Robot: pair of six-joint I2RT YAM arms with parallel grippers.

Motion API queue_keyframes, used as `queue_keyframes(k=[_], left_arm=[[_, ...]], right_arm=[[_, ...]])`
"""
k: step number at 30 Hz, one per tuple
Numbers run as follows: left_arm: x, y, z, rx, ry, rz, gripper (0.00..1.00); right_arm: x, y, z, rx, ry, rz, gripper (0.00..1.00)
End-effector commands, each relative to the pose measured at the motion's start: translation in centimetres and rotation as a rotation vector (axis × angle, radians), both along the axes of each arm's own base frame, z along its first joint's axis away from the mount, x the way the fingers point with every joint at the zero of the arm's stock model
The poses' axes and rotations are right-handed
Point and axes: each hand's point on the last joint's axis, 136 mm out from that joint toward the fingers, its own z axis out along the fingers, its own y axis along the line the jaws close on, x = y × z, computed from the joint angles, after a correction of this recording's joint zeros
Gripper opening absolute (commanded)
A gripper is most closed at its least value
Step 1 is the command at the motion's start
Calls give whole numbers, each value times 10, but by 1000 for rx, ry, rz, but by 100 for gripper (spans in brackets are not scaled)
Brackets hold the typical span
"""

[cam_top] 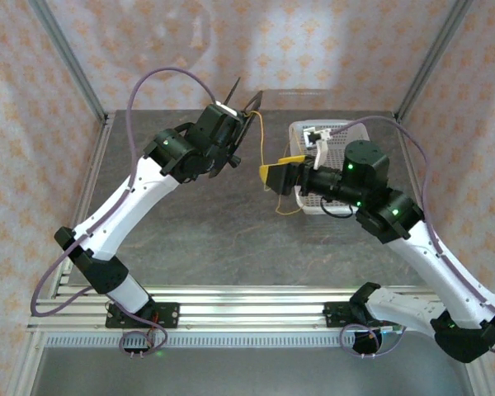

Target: Wrap the cables

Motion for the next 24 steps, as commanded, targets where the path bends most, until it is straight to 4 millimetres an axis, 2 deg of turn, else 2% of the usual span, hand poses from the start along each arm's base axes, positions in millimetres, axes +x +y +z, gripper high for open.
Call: queue_keyframes(k=[1, 6, 12, 16, 17, 19, 22, 24], left_arm=[[0, 7, 34, -110, -113, 42, 0], [-3, 7, 36, -128, -111, 38, 0], [-4, 7, 35, -139, -104, 40, 0], [-5, 6, 36, -156, -98, 47, 0], [-5, 7, 36, -163, -93, 51, 0], [-6, 9, 39, -202, -79, 60, 0], [-7, 15, 40, -282, -47, 66, 0], [-10, 18, 43, -304, -44, 59, 0]], right_arm=[[16, -9, -11, -3, 14, -52, 85], [30, -3, -43, -103, -4, -46, 78], [44, 2, -55, -139, -40, -59, 70], [48, 7, -77, -193, -2, -31, 69], [49, 7, -81, -202, -3, -32, 70], [47, 3, -87, -208, -15, -45, 78], [41, -9, -80, -186, -45, -90, 92], [40, -21, -73, -158, -40, -148, 96]])
